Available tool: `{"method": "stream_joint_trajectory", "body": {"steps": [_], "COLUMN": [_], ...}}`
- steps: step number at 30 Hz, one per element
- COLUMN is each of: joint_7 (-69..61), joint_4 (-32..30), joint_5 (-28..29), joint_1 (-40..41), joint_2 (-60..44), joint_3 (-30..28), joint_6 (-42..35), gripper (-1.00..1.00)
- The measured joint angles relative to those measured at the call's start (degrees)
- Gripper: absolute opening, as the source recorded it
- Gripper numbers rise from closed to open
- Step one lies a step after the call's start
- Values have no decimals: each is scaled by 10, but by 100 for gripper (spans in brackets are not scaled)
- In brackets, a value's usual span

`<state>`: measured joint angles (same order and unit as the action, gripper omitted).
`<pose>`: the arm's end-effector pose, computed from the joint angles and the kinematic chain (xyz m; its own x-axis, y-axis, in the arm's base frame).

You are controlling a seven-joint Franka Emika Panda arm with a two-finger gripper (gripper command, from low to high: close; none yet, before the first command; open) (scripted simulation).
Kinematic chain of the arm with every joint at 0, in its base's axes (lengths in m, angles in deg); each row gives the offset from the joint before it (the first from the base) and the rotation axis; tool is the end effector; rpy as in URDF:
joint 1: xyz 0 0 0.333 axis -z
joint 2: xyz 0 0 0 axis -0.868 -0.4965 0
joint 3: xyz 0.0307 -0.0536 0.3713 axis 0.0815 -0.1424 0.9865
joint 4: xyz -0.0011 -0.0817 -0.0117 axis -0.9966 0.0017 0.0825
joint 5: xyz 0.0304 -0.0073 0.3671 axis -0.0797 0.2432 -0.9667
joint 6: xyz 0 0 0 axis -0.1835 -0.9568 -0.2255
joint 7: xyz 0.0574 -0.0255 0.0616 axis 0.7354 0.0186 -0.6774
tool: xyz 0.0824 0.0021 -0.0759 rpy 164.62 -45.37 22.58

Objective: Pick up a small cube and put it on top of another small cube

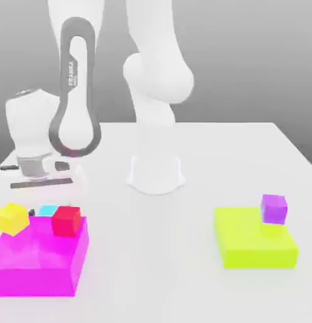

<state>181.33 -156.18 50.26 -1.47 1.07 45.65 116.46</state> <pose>0.2373 -0.2660 0.2387 -0.7397 0.6727 -0.0168 0.6655 0.7350 0.1303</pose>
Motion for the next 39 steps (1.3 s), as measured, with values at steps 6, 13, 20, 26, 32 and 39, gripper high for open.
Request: {"method": "stream_joint_trajectory", "body": {"steps": [6,13,20,26,32,39], "joint_7": [14,57,75,57,12,-11], "joint_4": [2,0,-1,0,3,2], "joint_5": [22,80,102,79,19,-15], "joint_1": [-16,-86,-138,-105,-46,-27], "joint_2": [-33,-61,-70,-64,-42,-5], "joint_3": [-21,-105,-161,-124,-50,-24], "joint_6": [28,64,79,68,38,3], "gripper": [0,0,-100,-100,-100,-100]}}
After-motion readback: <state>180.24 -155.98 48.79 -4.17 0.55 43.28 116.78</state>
